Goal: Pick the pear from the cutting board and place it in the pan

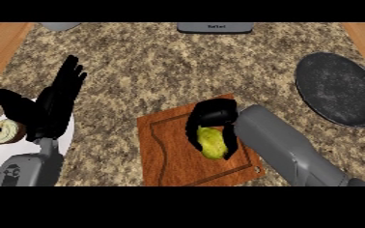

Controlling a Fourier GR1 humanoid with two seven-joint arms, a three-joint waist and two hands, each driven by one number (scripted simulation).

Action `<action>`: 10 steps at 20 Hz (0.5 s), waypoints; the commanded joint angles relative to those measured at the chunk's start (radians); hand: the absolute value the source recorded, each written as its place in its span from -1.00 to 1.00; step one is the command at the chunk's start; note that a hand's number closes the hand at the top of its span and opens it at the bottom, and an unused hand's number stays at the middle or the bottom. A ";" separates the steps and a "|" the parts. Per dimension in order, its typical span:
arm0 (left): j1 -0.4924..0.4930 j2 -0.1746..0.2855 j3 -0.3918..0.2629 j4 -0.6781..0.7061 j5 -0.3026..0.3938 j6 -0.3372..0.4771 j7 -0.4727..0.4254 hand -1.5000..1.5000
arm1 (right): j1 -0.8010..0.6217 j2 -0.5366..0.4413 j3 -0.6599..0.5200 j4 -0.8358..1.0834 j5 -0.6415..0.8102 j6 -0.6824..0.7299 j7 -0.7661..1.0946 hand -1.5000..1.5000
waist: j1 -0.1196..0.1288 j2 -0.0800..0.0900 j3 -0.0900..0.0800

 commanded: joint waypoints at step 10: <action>0.079 0.016 0.056 0.002 0.004 0.018 0.005 0.00 | 0.106 -0.263 -0.113 0.060 0.096 -0.235 0.509 1.00 | -0.127 -0.049 -0.004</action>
